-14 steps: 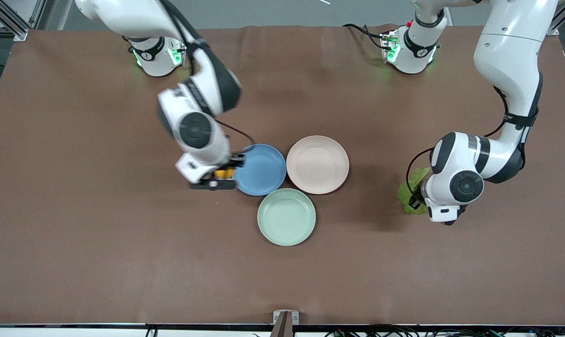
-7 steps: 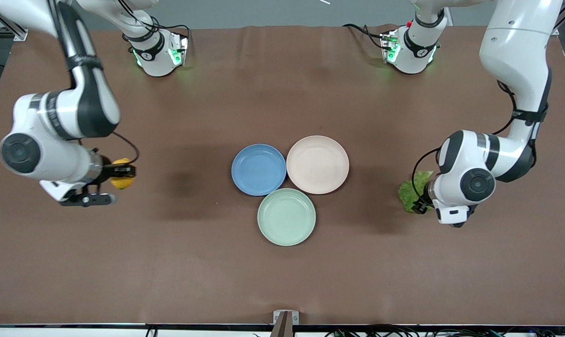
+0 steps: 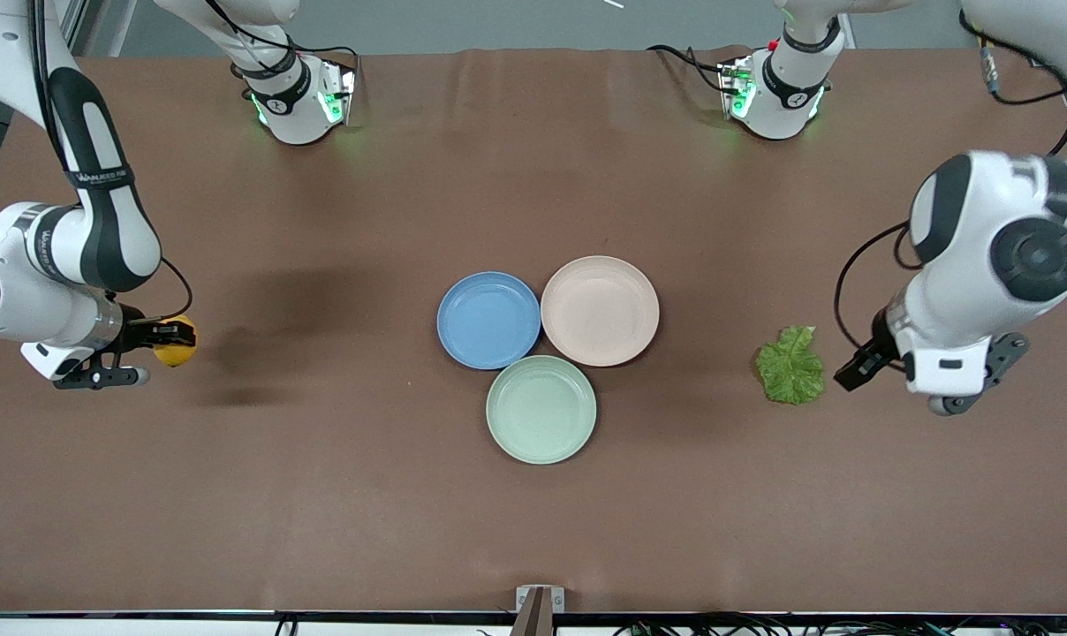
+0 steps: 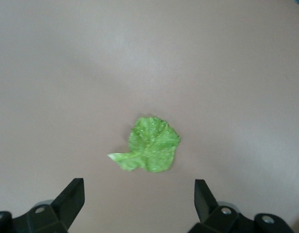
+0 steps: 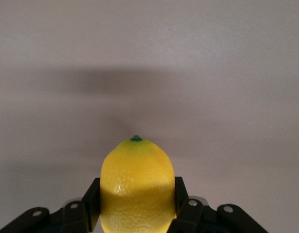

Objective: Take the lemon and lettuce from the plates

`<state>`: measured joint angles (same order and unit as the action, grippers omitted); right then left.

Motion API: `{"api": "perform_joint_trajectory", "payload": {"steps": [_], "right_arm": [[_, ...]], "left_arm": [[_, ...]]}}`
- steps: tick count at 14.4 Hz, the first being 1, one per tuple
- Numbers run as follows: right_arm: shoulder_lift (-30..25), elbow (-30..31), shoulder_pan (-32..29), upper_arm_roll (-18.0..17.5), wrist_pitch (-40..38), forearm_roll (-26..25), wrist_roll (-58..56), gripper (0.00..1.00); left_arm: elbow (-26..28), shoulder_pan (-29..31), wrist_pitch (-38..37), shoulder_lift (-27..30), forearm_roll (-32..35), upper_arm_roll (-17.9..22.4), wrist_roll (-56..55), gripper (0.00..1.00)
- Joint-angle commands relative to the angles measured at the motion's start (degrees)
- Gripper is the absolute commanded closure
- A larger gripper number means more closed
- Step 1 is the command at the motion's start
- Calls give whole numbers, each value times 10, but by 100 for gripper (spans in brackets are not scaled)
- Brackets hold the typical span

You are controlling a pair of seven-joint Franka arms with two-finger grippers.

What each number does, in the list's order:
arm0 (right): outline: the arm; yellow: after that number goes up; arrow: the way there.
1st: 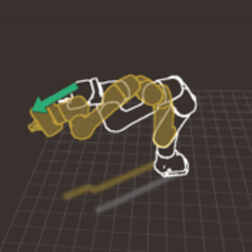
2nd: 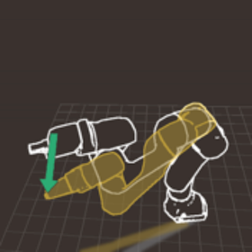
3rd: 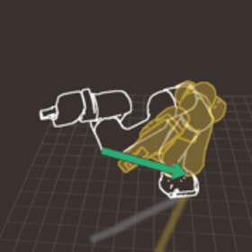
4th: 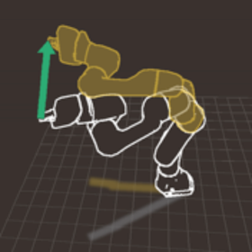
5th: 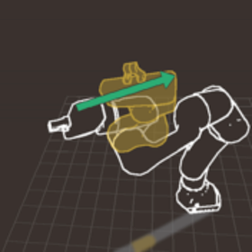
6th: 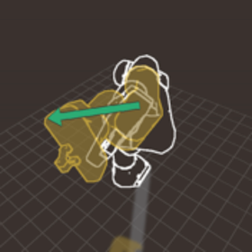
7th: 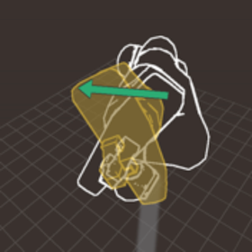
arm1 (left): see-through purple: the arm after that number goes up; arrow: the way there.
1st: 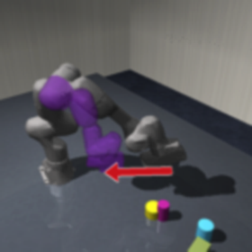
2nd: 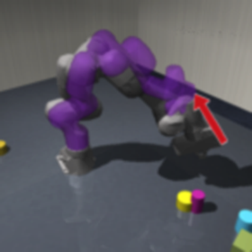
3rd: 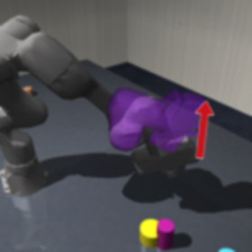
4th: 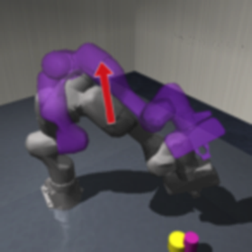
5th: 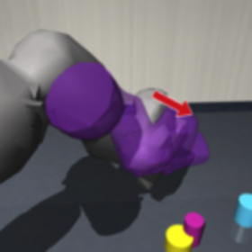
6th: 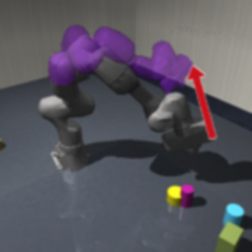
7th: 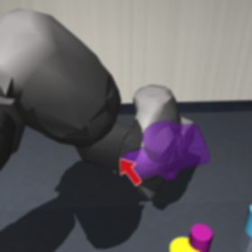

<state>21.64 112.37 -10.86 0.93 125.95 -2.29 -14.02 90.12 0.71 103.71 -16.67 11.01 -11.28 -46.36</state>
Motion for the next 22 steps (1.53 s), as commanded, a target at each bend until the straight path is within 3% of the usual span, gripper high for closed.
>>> {"api": "perform_joint_trajectory", "payload": {"steps": [1, 7, 10, 11, 13, 16, 22], "right_arm": [[26, 6, -34, -13, 39, -15, -11, 76], [65, 23, -43, -13, 124, -15, -11, 76], [72, 30, -43, -13, 144, -15, -8, 74], [73, 33, -43, -13, 149, -15, -7, 69], [67, 31, -42, -13, 141, -15, -4, 2], [0, 27, -35, -15, 77, -15, -3, 0], [-165, -15, 20, -19, -154, -12, 51, 0]], "left_arm": [[7, 27, -32, 56, 1, -5, 137, 1], [-21, 29, -147, 124, -19, -5, 302, 1], [-2, 32, -150, 167, -48, -1, 334, 0], [11, 35, -150, 182, -66, 4, 347, 0], [41, 43, -145, 211, -92, 6, 357, 0], [59, 45, -145, 233, -96, 9, 370, 0], [70, 46, -146, 251, -112, 10, 376, 0]]}}
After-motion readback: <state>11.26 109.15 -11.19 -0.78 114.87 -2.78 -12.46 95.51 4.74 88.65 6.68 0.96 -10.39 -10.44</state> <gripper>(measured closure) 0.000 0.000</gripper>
